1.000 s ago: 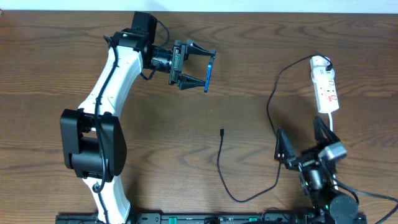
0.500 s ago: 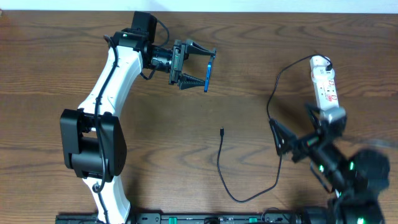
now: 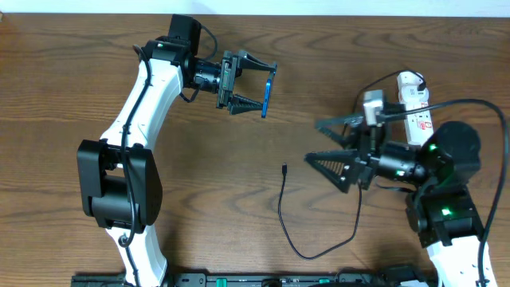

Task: Plug charger to phone and switch on socket
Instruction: 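Reach the right gripper to the phone and grasp its edge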

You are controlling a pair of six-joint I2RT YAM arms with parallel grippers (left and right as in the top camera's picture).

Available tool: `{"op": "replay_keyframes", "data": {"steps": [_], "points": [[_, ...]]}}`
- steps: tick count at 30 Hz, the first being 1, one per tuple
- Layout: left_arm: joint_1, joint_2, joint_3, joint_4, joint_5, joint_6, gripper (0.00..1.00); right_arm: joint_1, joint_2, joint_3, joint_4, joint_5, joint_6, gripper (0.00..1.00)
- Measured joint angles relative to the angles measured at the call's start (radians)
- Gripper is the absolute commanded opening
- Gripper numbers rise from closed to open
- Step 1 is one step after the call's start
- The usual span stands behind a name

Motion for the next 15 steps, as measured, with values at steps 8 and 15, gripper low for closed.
{"op": "replay_keyframes", "data": {"steps": [8, 15], "points": [[0.0, 0.0, 0.0, 0.0, 0.0, 0.0, 0.62, 0.294, 0.134, 0.334, -0.64, 0.513, -0.023, 0.99], [0.0, 0.0, 0.0, -0.001, -0.018, -0.001, 0.62, 0.582, 0.365, 0.679, -0.865, 1.104, -0.027, 0.88]]}}
